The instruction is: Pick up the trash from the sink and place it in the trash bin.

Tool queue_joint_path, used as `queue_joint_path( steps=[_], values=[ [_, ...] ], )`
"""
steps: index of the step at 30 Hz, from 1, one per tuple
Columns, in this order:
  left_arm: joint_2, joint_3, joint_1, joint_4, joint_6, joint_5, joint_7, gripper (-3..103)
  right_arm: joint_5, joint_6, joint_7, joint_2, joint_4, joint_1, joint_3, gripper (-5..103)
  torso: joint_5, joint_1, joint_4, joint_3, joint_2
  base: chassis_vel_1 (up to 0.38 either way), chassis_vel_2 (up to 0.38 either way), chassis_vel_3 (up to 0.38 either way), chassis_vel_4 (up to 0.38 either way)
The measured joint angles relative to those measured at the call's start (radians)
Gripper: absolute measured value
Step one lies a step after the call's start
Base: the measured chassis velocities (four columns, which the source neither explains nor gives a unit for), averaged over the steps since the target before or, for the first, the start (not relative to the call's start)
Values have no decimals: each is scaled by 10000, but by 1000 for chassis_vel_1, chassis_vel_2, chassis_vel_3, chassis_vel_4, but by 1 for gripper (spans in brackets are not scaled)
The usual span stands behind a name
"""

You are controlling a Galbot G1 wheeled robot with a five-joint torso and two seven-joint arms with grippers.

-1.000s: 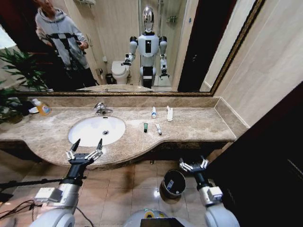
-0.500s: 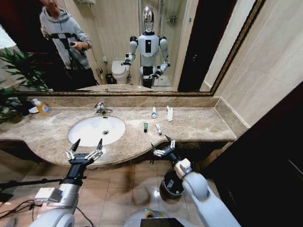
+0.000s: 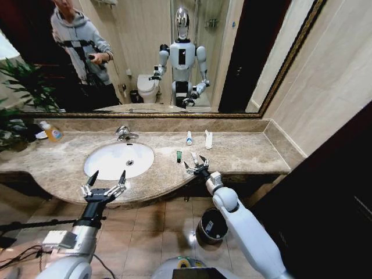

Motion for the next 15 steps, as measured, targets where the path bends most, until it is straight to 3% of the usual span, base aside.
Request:
queue_joint_path(
  steps=[5,7,10,14,15],
  values=[
    [0,0,0,0,0,0,0,100,-254,127,-19,33,-413,58,95,93,0,0,0,0,0,0,0,0,0],
    [0,0,0,0,0,0,0,100,-284,130,-15,44,-435,20,128,83,0,-1,0,0,2,0,0,0,0],
    [0,0,0,0,0,0,0,100,-319,133,6,60,-442,-20,161,77,0,-1,-1,0,2,0,0,0,0],
    [0,0,0,0,0,0,0,100,-336,163,147,104,-483,-13,218,55,0,-1,0,0,2,0,0,0,0],
    [0,0,0,0,0,0,0,100,-336,163,147,104,-483,-13,218,55,0,-1,0,0,2,0,0,0,0]
  ],
)
